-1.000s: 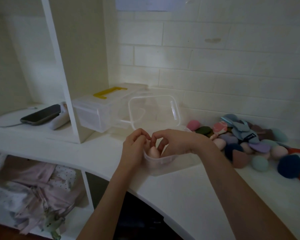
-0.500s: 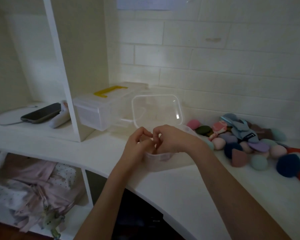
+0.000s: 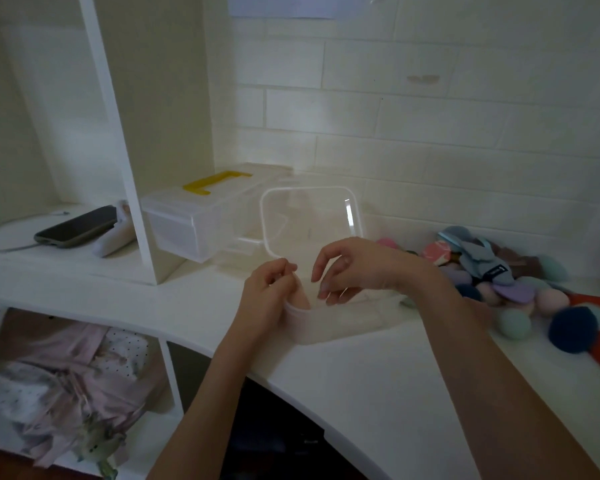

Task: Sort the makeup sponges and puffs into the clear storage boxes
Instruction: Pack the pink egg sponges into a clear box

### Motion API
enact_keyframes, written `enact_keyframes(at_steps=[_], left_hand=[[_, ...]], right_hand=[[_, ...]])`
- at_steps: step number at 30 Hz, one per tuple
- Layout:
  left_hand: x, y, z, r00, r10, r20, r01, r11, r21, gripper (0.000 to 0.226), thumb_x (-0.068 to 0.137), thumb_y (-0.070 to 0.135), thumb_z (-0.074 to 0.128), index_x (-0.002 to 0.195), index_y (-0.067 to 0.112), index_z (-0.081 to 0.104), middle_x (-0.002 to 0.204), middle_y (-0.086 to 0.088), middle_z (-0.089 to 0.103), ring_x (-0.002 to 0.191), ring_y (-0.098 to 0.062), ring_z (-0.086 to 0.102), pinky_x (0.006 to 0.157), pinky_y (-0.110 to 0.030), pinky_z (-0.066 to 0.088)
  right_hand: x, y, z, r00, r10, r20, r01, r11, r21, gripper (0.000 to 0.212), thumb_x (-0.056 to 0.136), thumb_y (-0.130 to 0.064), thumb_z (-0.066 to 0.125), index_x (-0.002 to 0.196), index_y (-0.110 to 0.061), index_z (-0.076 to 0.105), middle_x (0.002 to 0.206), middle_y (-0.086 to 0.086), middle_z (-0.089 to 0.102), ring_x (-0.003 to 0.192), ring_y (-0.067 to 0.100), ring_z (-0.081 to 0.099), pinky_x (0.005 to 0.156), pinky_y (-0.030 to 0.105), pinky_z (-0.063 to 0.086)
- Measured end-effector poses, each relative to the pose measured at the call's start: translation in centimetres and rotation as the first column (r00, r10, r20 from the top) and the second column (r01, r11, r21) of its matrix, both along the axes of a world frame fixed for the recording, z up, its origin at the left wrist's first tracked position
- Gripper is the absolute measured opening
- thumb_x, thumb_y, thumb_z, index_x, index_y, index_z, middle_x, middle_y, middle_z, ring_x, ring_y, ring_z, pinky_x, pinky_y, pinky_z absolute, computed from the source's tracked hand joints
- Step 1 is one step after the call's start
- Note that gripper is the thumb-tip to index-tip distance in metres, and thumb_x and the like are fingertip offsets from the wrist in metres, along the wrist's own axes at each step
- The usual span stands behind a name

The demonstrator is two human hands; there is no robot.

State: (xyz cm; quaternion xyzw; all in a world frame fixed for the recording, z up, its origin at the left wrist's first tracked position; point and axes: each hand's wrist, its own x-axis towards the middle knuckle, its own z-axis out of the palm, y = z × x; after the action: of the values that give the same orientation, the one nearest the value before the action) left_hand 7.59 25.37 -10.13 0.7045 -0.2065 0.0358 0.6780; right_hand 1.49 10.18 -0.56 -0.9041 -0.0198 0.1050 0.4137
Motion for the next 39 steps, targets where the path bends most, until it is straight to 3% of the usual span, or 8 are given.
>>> enact_keyframes(at_steps=[7, 10, 14, 19, 28, 32, 35, 39], left_hand=[[0.3, 0.0, -0.5, 0.998, -0.008, -0.06, 0.004, 0.998, -0.057, 0.039, 0.06, 0.031, 0.055, 0.082, -0.001, 0.059, 0.084, -0.002, 0.064, 0.081, -0.021, 0.057, 0.078, -0.035, 0.042], [0.2, 0.0, -0.5, 0.998, -0.013, -0.056, 0.01, 0.998, -0.066, 0.033, 0.064, 0.023, 0.052, 0.082, -0.004, 0.057, 0.081, -0.003, 0.062, 0.076, -0.019, 0.053, 0.074, -0.034, 0.039], [0.2, 0.0, -0.6, 0.999, -0.018, -0.039, 0.016, 0.999, -0.041, 0.009, 0.065, 0.022, 0.052, 0.063, 0.013, 0.053, 0.094, -0.011, 0.064, 0.076, -0.016, 0.052, 0.073, -0.031, 0.038], [0.0, 0.1, -0.3, 0.999, -0.03, -0.026, 0.029, 0.999, -0.042, 0.008, 0.067, 0.021, 0.052, 0.059, 0.019, 0.05, 0.09, -0.01, 0.062, 0.075, -0.015, 0.05, 0.069, -0.029, 0.036], [0.4, 0.1, -0.6, 0.999, -0.031, -0.029, 0.029, 0.999, -0.046, 0.013, 0.061, 0.032, 0.055, 0.059, 0.02, 0.051, 0.101, -0.003, 0.066, 0.085, -0.018, 0.056, 0.077, -0.032, 0.039], [-0.1, 0.2, -0.3, 0.998, -0.041, -0.039, 0.039, 0.997, -0.066, 0.008, 0.066, 0.022, 0.053, 0.06, 0.016, 0.051, 0.094, -0.011, 0.063, 0.079, -0.017, 0.052, 0.074, -0.032, 0.038], [-0.4, 0.3, -0.2, 0.998, -0.052, -0.046, 0.049, 0.997, -0.066, 0.007, 0.066, 0.02, 0.053, 0.06, 0.018, 0.051, 0.092, -0.009, 0.063, 0.075, -0.017, 0.053, 0.071, -0.032, 0.038], [0.1, 0.5, -0.2, 0.997, -0.057, -0.043, 0.056, 0.998, -0.021, 0.009, 0.064, 0.024, 0.055, 0.061, 0.015, 0.053, 0.099, -0.001, 0.069, 0.089, -0.033, 0.062, 0.076, -0.044, 0.048]], right_hand=[[-1.1, -6.4, 0.7, 0.757, -0.546, 0.36, 0.545, 0.831, 0.113, 0.005, 0.086, -0.007, 0.062, 0.088, -0.01, 0.058, 0.073, 0.014, 0.065, 0.054, 0.02, 0.058, 0.046, 0.025, 0.048], [-1.4, -9.8, -0.9, 0.67, -0.632, 0.389, 0.727, 0.665, -0.17, 0.005, 0.088, -0.007, 0.057, 0.084, -0.01, 0.055, 0.08, 0.011, 0.06, 0.064, 0.021, 0.054, 0.053, 0.028, 0.043], [-1.2, -11.1, -2.2, 0.827, -0.555, 0.09, 0.505, 0.663, -0.553, 0.023, 0.08, 0.004, 0.064, 0.103, -0.003, 0.065, 0.092, 0.013, 0.064, 0.087, 0.027, 0.059, 0.067, 0.035, 0.051], [-1.4, -10.9, -2.8, 0.855, -0.494, 0.158, 0.5, 0.704, -0.504, 0.039, 0.081, -0.006, 0.067, 0.119, -0.012, 0.06, 0.121, 0.014, 0.058, 0.106, 0.029, 0.056, 0.08, 0.027, 0.041], [-2.2, -9.4, 0.9, 0.714, -0.511, 0.478, 0.665, 0.708, -0.236, 0.027, 0.076, -0.022, 0.072, 0.098, -0.019, 0.058, 0.097, 0.006, 0.059, 0.08, 0.022, 0.057, 0.074, 0.035, 0.053], [-3.3, -3.4, 4.7, 0.923, -0.189, 0.334, 0.2, 0.98, 0.0, 0.028, 0.076, -0.014, 0.076, 0.098, -0.027, 0.066, 0.094, -0.002, 0.067, 0.075, 0.009, 0.067, 0.057, 0.021, 0.054], [-2.5, 0.0, 3.9, 0.981, 0.106, 0.162, -0.056, 0.957, -0.285, 0.03, 0.077, -0.014, 0.075, 0.102, -0.028, 0.07, 0.094, -0.004, 0.068, 0.069, 0.002, 0.063, 0.062, 0.019, 0.053], [-0.9, 1.7, 1.8, 0.992, 0.119, 0.051, -0.09, 0.92, -0.381, 0.031, 0.073, -0.02, 0.078, 0.102, -0.026, 0.067, 0.097, -0.002, 0.066, 0.071, 0.017, 0.058, 0.065, 0.024, 0.049]])
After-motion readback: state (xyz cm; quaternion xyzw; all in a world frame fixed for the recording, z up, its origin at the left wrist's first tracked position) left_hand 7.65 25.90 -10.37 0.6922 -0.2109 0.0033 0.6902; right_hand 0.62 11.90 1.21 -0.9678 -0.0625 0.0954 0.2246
